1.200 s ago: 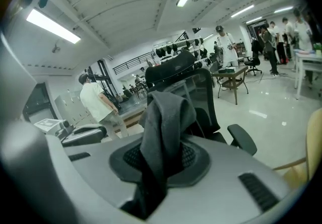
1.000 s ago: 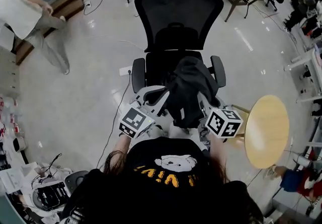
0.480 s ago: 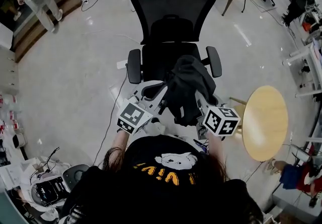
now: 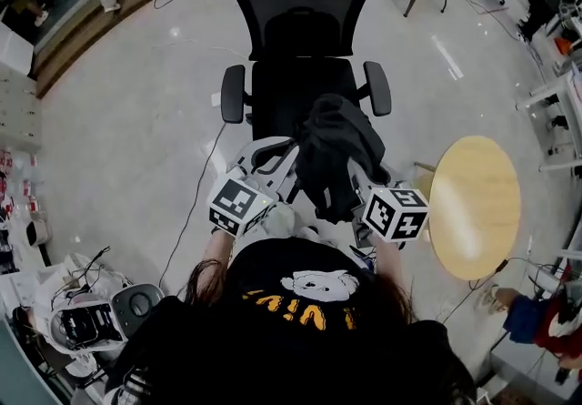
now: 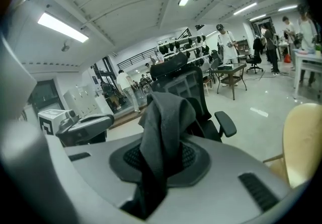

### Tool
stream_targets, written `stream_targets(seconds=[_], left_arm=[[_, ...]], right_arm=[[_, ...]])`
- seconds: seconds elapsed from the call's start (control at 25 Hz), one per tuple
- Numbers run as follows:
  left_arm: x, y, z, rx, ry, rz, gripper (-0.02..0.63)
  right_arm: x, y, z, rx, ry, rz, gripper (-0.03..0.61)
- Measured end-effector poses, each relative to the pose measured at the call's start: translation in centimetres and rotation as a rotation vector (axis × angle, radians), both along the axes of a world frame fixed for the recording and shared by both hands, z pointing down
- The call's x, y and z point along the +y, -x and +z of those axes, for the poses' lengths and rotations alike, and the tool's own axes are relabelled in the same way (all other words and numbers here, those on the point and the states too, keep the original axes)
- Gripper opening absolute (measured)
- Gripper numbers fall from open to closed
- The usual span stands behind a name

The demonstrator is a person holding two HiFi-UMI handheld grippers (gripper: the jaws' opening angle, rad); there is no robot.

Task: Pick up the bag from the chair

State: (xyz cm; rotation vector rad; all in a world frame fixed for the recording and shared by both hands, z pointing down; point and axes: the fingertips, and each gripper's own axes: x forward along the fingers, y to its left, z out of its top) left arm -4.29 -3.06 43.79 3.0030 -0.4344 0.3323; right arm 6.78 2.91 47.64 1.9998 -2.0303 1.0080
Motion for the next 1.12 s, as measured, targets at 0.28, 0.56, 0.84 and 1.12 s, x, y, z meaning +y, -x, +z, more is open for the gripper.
stream_targets(seconds=[0.28, 0.56, 0.84, 1.12], left_arm=[[5.5, -0.6, -0.1, -0.010, -0.008, -0.028, 0.031], [8.9, -0.3, -0.1, -0.018, -0.015, -0.058, 0.031], [11.1, -0.7, -0.7, -0.014, -0.029, -0.061, 0.031], [12.2, -0.5, -0.5, -0.014, -0.032, -0.075, 0.031]], right_arm=[[5.0, -0.6, 0.9, 0.011, 0.019, -0.038, 0.061], [8.2, -0.7, 1.5, 0.003, 0.022, -0.054, 0.061], [10.1, -0.8, 1.3, 0.001, 0.013, -0.063, 0.061], [11.2, -0.8, 1.6, -0.001, 0.008, -0.060, 0.061]])
